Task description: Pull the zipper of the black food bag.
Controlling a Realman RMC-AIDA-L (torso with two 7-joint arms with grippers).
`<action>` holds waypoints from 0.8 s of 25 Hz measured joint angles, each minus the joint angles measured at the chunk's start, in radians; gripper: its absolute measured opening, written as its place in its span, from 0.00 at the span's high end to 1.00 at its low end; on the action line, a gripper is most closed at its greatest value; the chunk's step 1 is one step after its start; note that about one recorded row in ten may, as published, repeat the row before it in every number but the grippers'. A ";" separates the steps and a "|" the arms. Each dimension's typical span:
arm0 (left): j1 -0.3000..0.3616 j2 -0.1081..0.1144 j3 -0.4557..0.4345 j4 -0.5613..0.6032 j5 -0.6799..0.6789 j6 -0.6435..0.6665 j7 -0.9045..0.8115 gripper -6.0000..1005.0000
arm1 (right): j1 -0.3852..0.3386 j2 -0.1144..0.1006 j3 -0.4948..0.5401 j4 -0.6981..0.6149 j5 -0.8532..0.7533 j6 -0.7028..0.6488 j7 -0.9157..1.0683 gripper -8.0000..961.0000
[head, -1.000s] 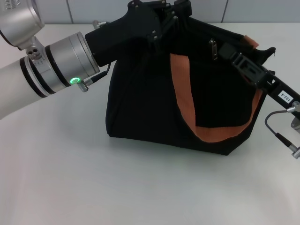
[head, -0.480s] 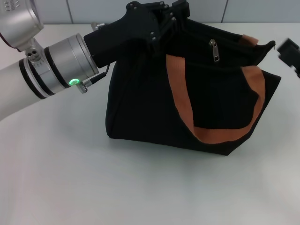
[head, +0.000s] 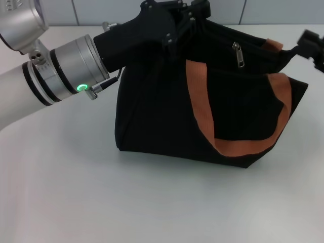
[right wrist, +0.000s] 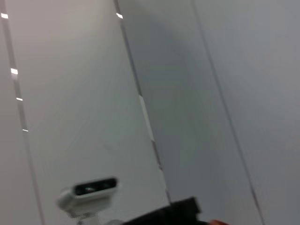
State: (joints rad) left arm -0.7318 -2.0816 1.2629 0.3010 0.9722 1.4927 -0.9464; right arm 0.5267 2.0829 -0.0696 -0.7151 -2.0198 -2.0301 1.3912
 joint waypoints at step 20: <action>-0.001 0.000 0.140 0.036 -0.148 -0.011 0.024 0.97 | 0.039 0.005 -0.287 -0.082 0.052 0.141 0.193 0.72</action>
State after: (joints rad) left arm -0.7331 -2.0816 1.4028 0.3369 0.8240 1.4820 -0.9221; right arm 0.5655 2.0883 -0.3566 -0.7975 -1.9677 -1.8887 1.5840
